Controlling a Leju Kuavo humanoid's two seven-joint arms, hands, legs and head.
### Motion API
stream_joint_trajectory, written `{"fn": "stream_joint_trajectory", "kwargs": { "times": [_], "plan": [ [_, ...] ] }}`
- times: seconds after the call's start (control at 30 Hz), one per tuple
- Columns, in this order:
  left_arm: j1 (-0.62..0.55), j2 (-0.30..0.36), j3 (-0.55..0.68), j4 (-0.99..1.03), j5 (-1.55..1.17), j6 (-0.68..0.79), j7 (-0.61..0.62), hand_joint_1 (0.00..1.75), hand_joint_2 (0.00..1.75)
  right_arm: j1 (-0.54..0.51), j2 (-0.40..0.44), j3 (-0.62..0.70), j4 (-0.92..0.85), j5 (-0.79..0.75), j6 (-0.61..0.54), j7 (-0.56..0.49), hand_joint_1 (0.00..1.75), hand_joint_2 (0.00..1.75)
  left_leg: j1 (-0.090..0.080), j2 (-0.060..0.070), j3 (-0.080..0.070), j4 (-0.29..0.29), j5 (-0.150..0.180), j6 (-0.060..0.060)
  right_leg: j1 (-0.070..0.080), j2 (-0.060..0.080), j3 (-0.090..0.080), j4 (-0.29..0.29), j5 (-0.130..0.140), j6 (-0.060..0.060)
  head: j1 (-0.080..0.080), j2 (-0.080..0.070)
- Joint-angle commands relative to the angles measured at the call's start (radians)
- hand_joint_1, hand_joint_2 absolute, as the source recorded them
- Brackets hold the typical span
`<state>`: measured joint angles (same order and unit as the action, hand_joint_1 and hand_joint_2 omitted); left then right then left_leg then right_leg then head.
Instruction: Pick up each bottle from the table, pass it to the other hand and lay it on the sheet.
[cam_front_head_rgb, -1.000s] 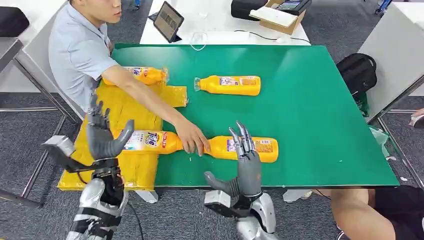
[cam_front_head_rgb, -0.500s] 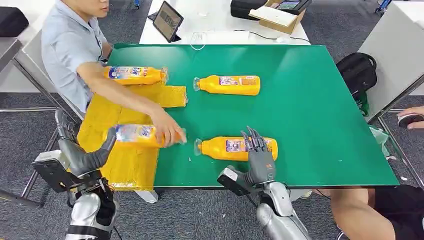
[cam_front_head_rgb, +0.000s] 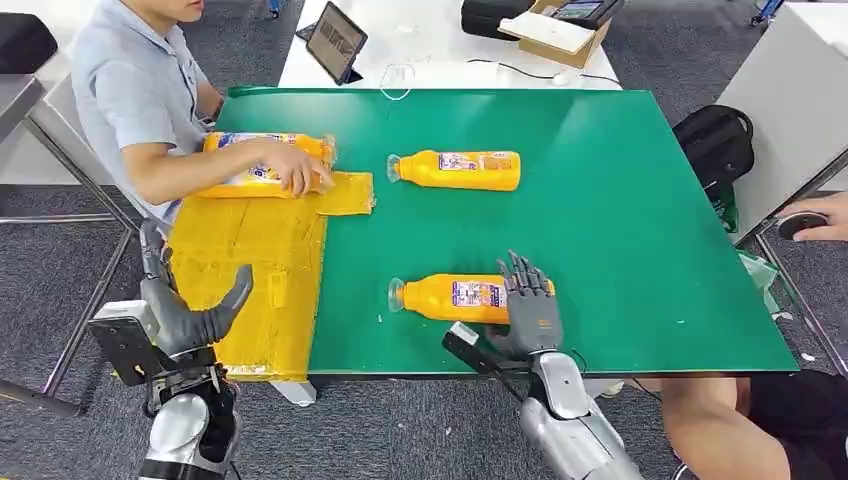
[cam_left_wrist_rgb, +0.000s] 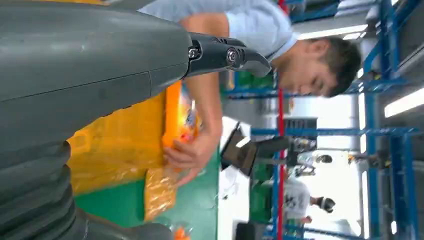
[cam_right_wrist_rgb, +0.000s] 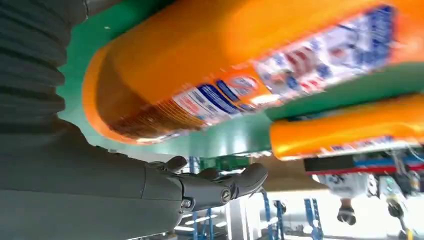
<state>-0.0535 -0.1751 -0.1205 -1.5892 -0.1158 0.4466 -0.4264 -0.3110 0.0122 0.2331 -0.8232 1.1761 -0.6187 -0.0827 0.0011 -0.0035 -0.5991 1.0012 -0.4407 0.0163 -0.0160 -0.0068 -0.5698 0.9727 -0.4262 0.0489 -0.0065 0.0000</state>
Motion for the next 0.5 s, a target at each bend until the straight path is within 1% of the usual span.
{"fn": "stream_joint_trajectory", "kwargs": {
  "times": [0.03,0.13,0.17,0.23,0.27,0.3,0.33,0.4,0.47,0.5],
  "plan": [
    [0.015,0.032,-0.035,0.041,0.156,-0.146,0.126,0.00,1.75,-0.127,-0.049,-0.022,0.193,0.003,0.076,0.040,0.00,1.75,0.000,0.001,0.004,0.000,-0.001,-0.001,0.000,0.002,0.003,-0.001,0.000,-0.002,0.000,0.000],
    [-0.024,0.031,-0.044,0.079,0.162,-0.151,0.129,0.00,1.75,-0.202,-0.058,-0.036,0.282,-0.030,0.113,0.006,0.00,1.75,0.000,0.001,0.001,0.000,0.000,0.000,0.000,0.001,0.001,0.000,0.000,-0.001,0.000,0.000],
    [-0.034,0.031,-0.047,0.092,0.161,-0.150,0.129,0.00,1.75,-0.225,-0.055,-0.035,0.313,-0.034,0.116,-0.004,0.00,1.75,0.000,0.001,0.002,0.000,0.000,0.000,0.000,0.001,0.002,0.000,0.000,-0.002,0.000,0.000],
    [-0.037,0.031,-0.048,0.096,0.162,-0.151,0.129,0.00,1.75,-0.230,-0.054,-0.036,0.318,-0.035,0.116,-0.005,0.00,1.75,-0.001,0.000,0.002,0.000,0.001,0.000,-0.001,0.000,0.002,0.000,0.001,-0.001,0.000,0.000],
    [-0.042,0.032,-0.050,0.104,0.162,-0.150,0.129,0.00,1.75,-0.238,-0.046,-0.044,0.335,-0.052,0.126,-0.023,0.00,1.75,0.000,-0.001,0.003,0.000,0.000,-0.001,0.000,0.000,0.003,0.000,0.000,-0.002,0.000,0.000],
    [-0.052,0.036,-0.057,0.116,0.163,-0.152,0.129,0.00,1.75,-0.260,-0.038,-0.058,0.376,-0.089,0.162,-0.053,0.00,1.75,0.000,-0.001,0.003,0.000,0.001,-0.001,0.000,-0.001,0.003,0.000,0.000,-0.001,0.000,0.000],
    [-0.059,0.037,-0.059,0.124,0.164,-0.152,0.129,0.00,1.75,-0.271,-0.040,-0.035,0.393,-0.065,0.172,-0.049,0.00,1.75,0.000,-0.001,0.003,0.000,0.001,-0.001,0.000,-0.001,0.003,0.000,0.000,-0.002,0.000,0.000],
    [-0.078,0.040,-0.066,0.146,0.166,-0.154,0.129,0.00,1.75,-0.295,-0.022,-0.044,0.426,-0.098,0.228,-0.080,0.00,1.75,0.000,0.001,0.003,0.000,0.000,-0.001,0.000,0.002,0.003,0.000,0.000,-0.002,0.000,0.000],
    [-0.088,0.041,-0.069,0.157,0.169,-0.157,0.130,0.00,1.75,-0.306,-0.019,-0.024,0.440,-0.083,0.240,-0.085,0.00,1.75,0.000,0.001,0.004,0.000,0.000,-0.001,0.000,0.002,0.003,0.000,0.000,-0.002,0.000,0.000],
    [-0.099,0.042,-0.073,0.172,0.171,-0.158,0.130,0.00,1.75,-0.314,-0.011,-0.037,0.452,-0.113,0.271,-0.114,0.00,1.75,0.001,0.000,0.005,0.000,0.000,-0.001,0.001,0.001,0.005,-0.001,0.000,-0.002,0.000,0.000]
  ]
}}
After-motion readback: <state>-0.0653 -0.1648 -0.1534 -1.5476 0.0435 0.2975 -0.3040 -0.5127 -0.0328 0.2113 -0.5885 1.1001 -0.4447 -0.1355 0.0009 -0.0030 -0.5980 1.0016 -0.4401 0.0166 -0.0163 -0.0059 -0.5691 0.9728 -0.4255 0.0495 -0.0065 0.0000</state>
